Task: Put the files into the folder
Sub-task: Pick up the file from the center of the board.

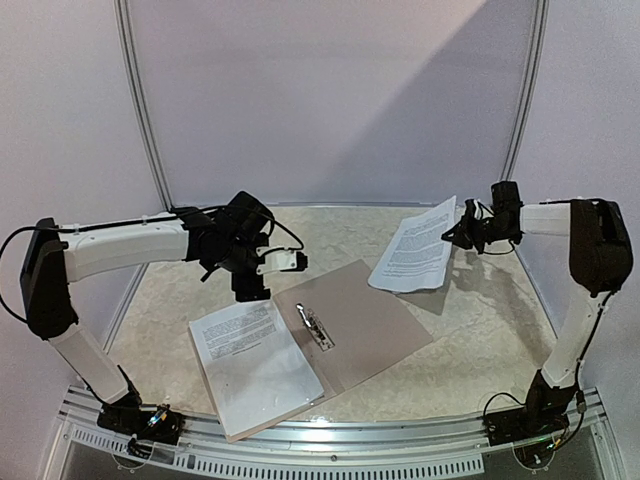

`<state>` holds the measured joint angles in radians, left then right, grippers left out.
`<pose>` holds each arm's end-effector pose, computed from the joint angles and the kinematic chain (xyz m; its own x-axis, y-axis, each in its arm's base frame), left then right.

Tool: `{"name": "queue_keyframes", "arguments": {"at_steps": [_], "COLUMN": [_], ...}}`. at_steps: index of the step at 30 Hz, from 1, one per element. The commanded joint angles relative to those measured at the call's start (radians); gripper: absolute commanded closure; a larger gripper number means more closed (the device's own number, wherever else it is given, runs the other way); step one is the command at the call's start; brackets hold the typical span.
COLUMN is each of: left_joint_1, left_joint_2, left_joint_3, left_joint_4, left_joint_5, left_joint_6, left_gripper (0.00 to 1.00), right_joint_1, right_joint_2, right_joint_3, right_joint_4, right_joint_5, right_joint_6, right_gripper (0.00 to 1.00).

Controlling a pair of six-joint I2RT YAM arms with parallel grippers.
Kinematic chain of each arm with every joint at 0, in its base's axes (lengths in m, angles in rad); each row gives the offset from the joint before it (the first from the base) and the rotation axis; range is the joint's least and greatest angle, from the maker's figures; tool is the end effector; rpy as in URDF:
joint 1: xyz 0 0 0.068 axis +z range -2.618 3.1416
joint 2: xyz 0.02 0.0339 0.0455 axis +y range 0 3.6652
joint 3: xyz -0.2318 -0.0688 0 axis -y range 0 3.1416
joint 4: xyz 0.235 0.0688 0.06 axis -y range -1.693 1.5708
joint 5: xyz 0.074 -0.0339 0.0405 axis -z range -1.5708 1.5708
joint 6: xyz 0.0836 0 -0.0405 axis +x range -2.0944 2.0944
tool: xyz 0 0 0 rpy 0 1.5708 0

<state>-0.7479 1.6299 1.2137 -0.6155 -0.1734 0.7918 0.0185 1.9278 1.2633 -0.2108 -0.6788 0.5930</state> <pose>0.2687 -0.2296 0.1706 -0.0115 0.9668 -0.2553 0.8727 0.1343 0.4693 0.4111 0.0601 0.1262 -0.8694 0.4190 -0.2620 0.0835 0.6471 0.7578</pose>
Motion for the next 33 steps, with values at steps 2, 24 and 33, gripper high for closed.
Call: {"name": "queue_keyframes", "arguments": {"at_steps": [2, 24, 33], "left_joint_1": [-0.008, -0.243, -0.266], "left_joint_2": [0.024, 0.385, 0.508], "left_joint_3": [0.045, 0.314, 0.379], "left_joint_4": [-0.002, 0.076, 0.161], "left_joint_5": [0.036, 0.015, -0.028], "left_joint_6": [-0.02, 0.051, 0.041], "left_gripper": [0.07, 0.08, 0.08], "right_joint_1": [-0.004, -0.003, 0.096], "right_joint_2": [-0.129, -0.185, -0.367], "right_joint_3": [-0.032, -0.043, -0.235], "right_joint_4": [-0.236, -0.554, -0.375], "right_joint_5": [-0.085, 0.576, 0.377], "right_joint_6": [-0.123, -0.277, -0.229], "right_gripper": [1.0, 0.55, 0.65]}}
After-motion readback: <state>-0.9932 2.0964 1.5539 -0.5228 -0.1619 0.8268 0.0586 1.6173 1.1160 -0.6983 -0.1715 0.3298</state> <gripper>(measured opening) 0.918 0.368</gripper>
